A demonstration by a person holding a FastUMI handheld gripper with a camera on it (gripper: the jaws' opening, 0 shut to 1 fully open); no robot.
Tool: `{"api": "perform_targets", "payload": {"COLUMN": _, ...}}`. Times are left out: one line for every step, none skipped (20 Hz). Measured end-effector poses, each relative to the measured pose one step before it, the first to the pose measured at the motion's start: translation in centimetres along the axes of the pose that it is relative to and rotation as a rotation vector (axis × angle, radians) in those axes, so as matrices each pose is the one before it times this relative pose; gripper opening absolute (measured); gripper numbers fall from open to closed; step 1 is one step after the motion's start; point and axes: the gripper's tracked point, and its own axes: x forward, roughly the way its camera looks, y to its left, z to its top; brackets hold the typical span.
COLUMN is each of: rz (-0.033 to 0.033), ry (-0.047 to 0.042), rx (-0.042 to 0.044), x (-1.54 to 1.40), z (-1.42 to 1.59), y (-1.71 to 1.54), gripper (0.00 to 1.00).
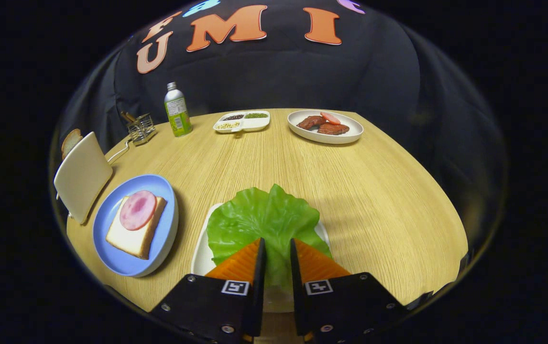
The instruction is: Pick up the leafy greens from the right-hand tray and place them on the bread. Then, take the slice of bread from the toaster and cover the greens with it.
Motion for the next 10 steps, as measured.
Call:
{"api": "perform_targets", "payload": {"rz": -0.00869, "ry": -0.00176, "rx": -0.00741, "x": 0.097, "z": 0.013, "y": -0.174, "gripper": 0.18}}
{"api": "perform_targets", "payload": {"rz": -0.00533, "ry": 0.00191, "rx": -0.00431, "x": 0.008, "z": 0.063, "y": -0.075, "gripper": 0.13}}
{"api": "perform_targets", "payload": {"rz": -0.00096, "ry": 0.00681, "rx": -0.0009, "x": -0.166, "z": -0.033, "y": -0.022, "gripper": 0.04}}
{"api": "perform_targets", "payload": {"rz": -0.00271, "ry": 0.00271, "rx": 0.00215, "x": -0.108, "z": 0.091, "y": 0.035, "gripper": 0.03}}
{"api": "perform_targets", "payload": {"rz": -0.00243, "ry": -0.00358, "rx": 0.00192, "x": -0.117, "z": 0.262, "y": 0.044, "gripper": 0.02}}
{"api": "perform_targets", "payload": {"rz": -0.00401, "ry": -0.00541, "rx": -0.00168, "x": -0.274, "z": 0.313, "y": 0.043, "gripper": 0.01}}
{"api": "perform_targets", "payload": {"rz": -0.00264, "ry": -0.01078, "rx": -0.0024, "x": -0.347, "z": 0.296, "y": 0.084, "gripper": 0.01}}
{"api": "perform_targets", "payload": {"rz": -0.00051, "ry": -0.01081, "rx": -0.00048, "x": -0.329, "z": 0.437, "y": 0.119, "gripper": 0.01}}
{"api": "perform_targets", "payload": {"rz": 0.00047, "ry": -0.00529, "rx": 0.00157, "x": -0.246, "z": 0.331, "y": 0.101, "gripper": 0.01}}
{"api": "perform_targets", "payload": {"rz": -0.00105, "ry": -0.00547, "rx": 0.00275, "x": -0.425, "z": 0.378, "y": 0.096, "gripper": 0.01}}
